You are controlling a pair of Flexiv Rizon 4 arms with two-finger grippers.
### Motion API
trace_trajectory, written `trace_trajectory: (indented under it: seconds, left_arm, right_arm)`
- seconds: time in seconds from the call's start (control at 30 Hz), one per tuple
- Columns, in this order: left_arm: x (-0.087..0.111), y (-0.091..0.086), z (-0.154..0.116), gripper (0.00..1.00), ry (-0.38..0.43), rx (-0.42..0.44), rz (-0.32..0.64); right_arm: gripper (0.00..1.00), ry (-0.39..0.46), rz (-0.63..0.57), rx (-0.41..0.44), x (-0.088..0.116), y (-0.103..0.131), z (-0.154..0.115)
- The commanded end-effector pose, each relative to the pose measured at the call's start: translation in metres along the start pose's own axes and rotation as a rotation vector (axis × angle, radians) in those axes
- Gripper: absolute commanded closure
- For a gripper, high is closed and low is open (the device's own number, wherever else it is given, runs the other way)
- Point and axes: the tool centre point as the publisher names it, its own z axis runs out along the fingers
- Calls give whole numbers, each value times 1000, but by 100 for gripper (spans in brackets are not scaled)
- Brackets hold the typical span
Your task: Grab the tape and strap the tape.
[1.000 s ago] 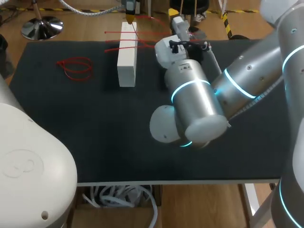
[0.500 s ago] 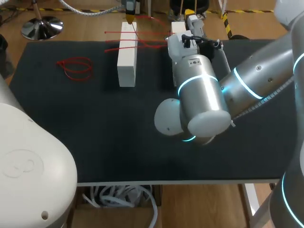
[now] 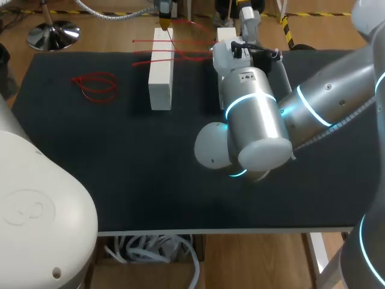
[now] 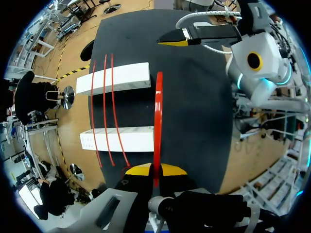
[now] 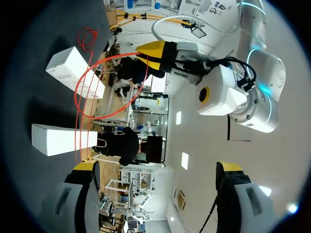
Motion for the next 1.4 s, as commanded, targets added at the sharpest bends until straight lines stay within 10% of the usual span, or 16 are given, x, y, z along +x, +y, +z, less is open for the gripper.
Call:
trace_trajectory:
  seconds: [0.03, 0.5, 0.9, 1.4]
  left_arm:
    - [1, 0, 0, 100, 0, -2, -1]
    - [-1, 7, 4, 100, -26, -77, 1]
    - [-19, 99, 26, 100, 73, -271, -141]
    - [-50, 203, 72, 100, 425, -344, -158]
  right_arm:
    - [0, 9, -3, -4, -4, -1, 0]
    - [0, 9, -3, -4, -4, -1, 0]
    - [0, 9, -3, -4, -4, -1, 0]
    - [0, 9, -3, -4, -4, -1, 0]
